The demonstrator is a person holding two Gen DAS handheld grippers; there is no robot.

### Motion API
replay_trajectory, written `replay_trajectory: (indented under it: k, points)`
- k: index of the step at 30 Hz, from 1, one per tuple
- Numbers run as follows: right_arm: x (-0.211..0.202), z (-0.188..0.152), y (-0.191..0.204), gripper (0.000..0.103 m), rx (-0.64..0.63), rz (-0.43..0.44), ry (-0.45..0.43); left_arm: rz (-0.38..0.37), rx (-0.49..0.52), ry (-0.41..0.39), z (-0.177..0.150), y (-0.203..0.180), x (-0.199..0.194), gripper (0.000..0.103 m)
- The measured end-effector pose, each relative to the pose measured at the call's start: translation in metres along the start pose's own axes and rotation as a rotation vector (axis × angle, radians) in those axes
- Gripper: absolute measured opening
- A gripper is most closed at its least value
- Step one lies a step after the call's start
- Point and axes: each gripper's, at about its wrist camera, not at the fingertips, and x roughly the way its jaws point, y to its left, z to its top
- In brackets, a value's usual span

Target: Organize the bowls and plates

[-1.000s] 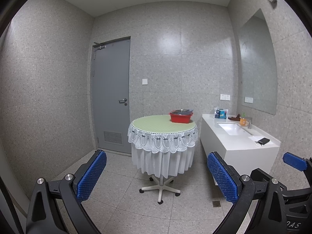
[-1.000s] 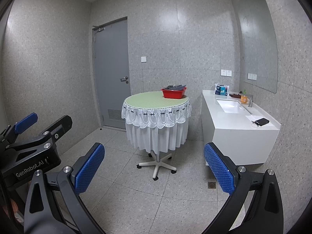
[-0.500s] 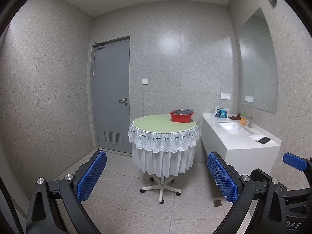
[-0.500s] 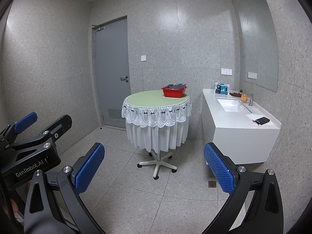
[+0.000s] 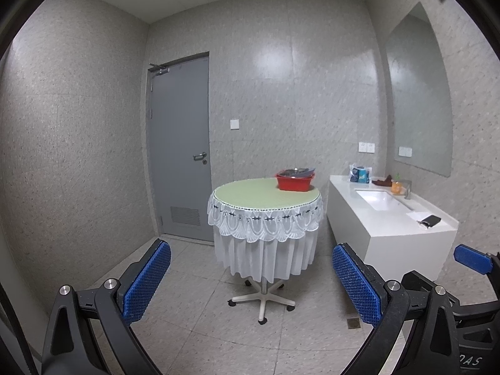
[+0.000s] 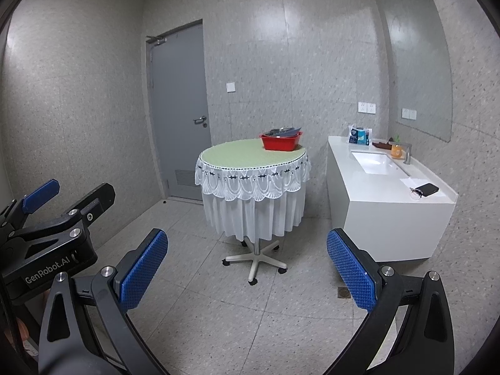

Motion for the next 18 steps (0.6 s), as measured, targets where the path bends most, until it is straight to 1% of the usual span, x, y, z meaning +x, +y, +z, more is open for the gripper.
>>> replay_trajectory:
  k: [4,9,14,18]
  points:
    - [0.017,0.007,-0.008,0.103,-0.002,0.012,0.012,0.015,-0.001,0.012,0.008,-0.011,0.016,0.102]
    - [0.043,0.018,-0.023,0.103,-0.003,0.032,0.036,0.035,0.003,0.035,0.023,-0.03,0.046,0.102]
    - [0.072,0.037,-0.047,0.103,-0.006,0.048,0.05,0.049,0.001,0.052,0.048,-0.054,0.084,0.102]
    - [0.098,0.055,-0.068,0.103,-0.007,0.057,0.073,0.057,-0.001,0.07,0.073,-0.078,0.122,0.102]
